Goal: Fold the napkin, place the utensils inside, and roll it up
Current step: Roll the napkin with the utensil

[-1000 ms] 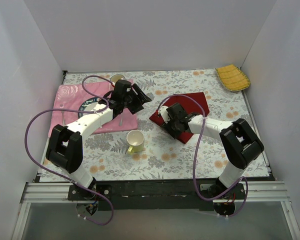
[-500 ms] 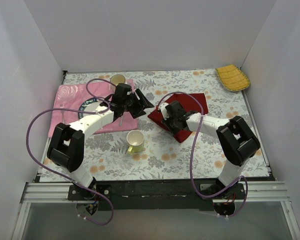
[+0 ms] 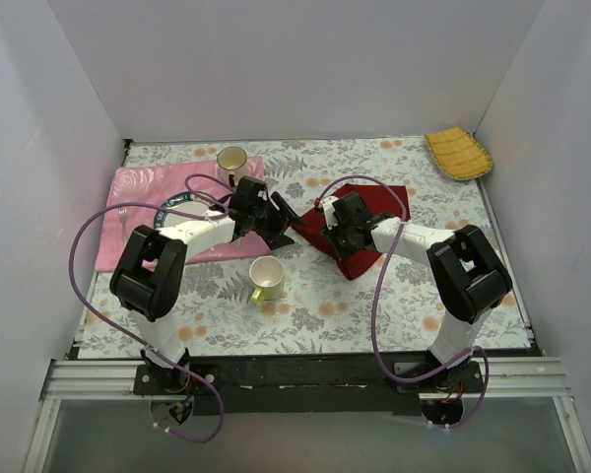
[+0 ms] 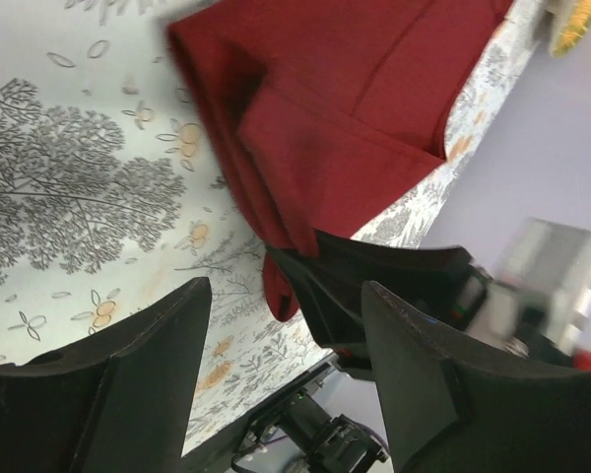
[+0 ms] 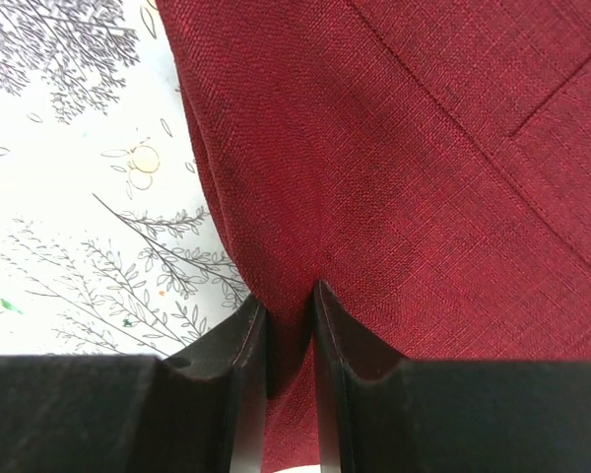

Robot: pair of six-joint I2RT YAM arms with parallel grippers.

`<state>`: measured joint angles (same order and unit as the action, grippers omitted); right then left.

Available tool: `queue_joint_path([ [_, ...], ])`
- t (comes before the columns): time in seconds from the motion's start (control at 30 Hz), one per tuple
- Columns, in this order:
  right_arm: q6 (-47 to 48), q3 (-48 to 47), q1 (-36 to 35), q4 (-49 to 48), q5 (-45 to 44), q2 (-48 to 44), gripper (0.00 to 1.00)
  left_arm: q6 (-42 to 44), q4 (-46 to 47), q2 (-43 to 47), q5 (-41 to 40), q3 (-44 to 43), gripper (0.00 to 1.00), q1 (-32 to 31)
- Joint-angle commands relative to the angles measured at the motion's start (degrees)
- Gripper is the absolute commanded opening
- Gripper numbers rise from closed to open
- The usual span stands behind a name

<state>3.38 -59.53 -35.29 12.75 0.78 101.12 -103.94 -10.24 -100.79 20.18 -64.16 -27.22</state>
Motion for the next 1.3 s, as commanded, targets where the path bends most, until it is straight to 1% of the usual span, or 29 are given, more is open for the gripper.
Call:
queue_joint_path([
  [0.0, -2.9, 1.9, 0.0, 2.4, 8.4, 4.3, 0.14, -5.3, 0.1, -3.7, 3.0, -0.8, 0.61, -0.2],
  [0.17, -2.9, 1.9, 0.5, 1.8, 10.5, 4.3, 0.13, -7.7, 0.9, -7.0, 1.5, -2.1, 0.62, -1.3],
  [0.37, -2.9, 2.7, 0.7, 0.7, 11.3, 4.1, 0.13, -9.3, 1.3, -7.7, -1.7, -2.1, 0.62, -2.3],
  [0.5, -2.9, 2.8, 1.0, 0.6, 11.4, 4.2, 0.13, -10.4, 3.5, -9.5, -1.6, -2.1, 0.62, -3.2],
  [0.63, -2.9, 3.3, 1.5, 0.6, 11.4, 3.8, 0.13, -12.8, 6.8, -9.4, -2.4, -0.8, 0.62, -3.9],
  [0.73, -2.9, 3.5, 1.6, 0.5, 11.3, 3.5, 0.13, -13.7, 6.1, -10.6, -2.6, -1.2, 0.62, -4.1],
  [0.9, -2.9, 3.4, 1.7, 0.5, 11.4, 3.6, 0.13, -14.4, 7.1, -9.2, -4.6, -0.5, 0.58, -4.9],
  [0.97, -2.9, 3.3, 1.9, 0.8, 11.4, 3.7, 0.13, -14.2, 6.9, -6.9, -6.3, 0.9, 0.57, -5.1],
  [1.13, -2.7, 3.3, 1.9, 0.5, 11.5, 3.8, 0.13, -13.0, 7.5, -0.9, -9.7, 3.7, 0.62, -6.2],
  [1.27, -2.7, 3.1, 1.9, 0.4, 11.8, 4.0, 0.13, -12.7, 8.4, -0.7, -9.3, 3.5, 0.64, -6.3],
])
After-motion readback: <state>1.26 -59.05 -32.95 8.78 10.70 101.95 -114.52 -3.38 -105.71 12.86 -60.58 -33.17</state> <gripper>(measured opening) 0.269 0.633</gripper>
